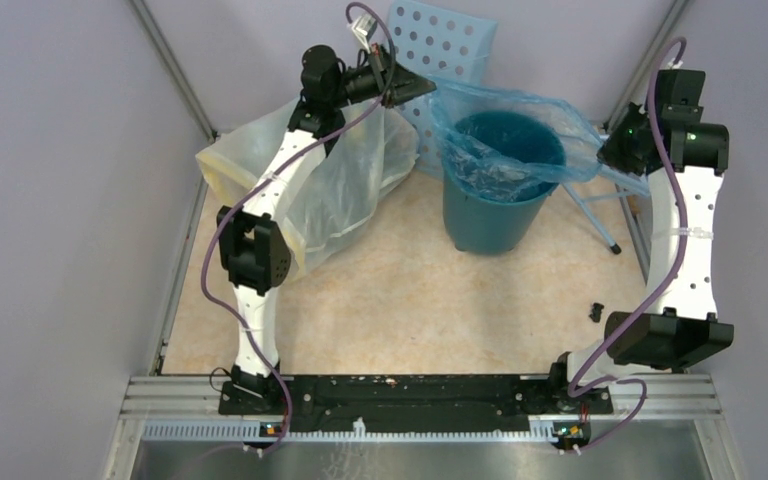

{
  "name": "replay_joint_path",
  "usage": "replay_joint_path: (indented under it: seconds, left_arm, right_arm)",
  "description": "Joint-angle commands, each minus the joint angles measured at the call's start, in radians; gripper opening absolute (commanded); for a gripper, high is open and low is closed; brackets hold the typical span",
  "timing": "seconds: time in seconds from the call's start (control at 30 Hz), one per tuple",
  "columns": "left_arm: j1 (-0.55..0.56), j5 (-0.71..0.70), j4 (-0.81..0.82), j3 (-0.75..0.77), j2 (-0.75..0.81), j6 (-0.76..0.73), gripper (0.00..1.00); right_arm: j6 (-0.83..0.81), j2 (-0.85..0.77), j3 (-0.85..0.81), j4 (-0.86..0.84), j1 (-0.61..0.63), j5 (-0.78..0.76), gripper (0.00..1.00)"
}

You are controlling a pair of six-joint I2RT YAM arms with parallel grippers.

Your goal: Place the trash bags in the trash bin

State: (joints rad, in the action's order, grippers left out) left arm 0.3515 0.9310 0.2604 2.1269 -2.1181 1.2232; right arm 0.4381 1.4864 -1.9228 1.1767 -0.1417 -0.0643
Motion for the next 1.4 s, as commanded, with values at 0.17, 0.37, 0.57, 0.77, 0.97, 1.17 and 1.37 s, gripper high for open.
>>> replay_joint_path:
  seconds: [0.17,0.37,0.57,0.77,0.97,1.17,1.37]
  left_arm:
    - [0.003,-0.100,0.174,0.176,-0.169,0.082,0.00]
    - [0.001,-0.061,0.168,0.118,-0.164,0.067,0.00]
    - [-0.007,0.039,0.160,0.008,-0.050,0.083,0.00]
    - [-0.011,0.101,0.112,-0.223,0.118,0.052,0.00]
    - [-0.031,0.111,0.007,-0.359,0.205,0.000,0.00]
    - [-0.032,0.080,-0.144,-0.435,0.276,-0.130,0.00]
    - [-0.051,0.096,-0.236,-0.490,0.275,-0.188,0.00]
  right_arm:
    - [0.067,0.122,-0.198,-0.039,-0.019,-0.034,0.00]
    - [0.051,0.131,-0.167,-0.055,-0.018,0.038,0.03]
    - [0.027,0.040,-0.127,-0.017,-0.018,0.120,0.19]
    - [0.038,-0.112,0.079,0.003,-0.019,0.132,0.00]
    - [0.067,-0.212,0.251,-0.032,-0.019,0.086,0.00]
    - [0.062,-0.212,0.306,-0.033,-0.018,0.091,0.00]
    - [0.052,-0.205,0.356,-0.047,-0.018,0.080,0.00]
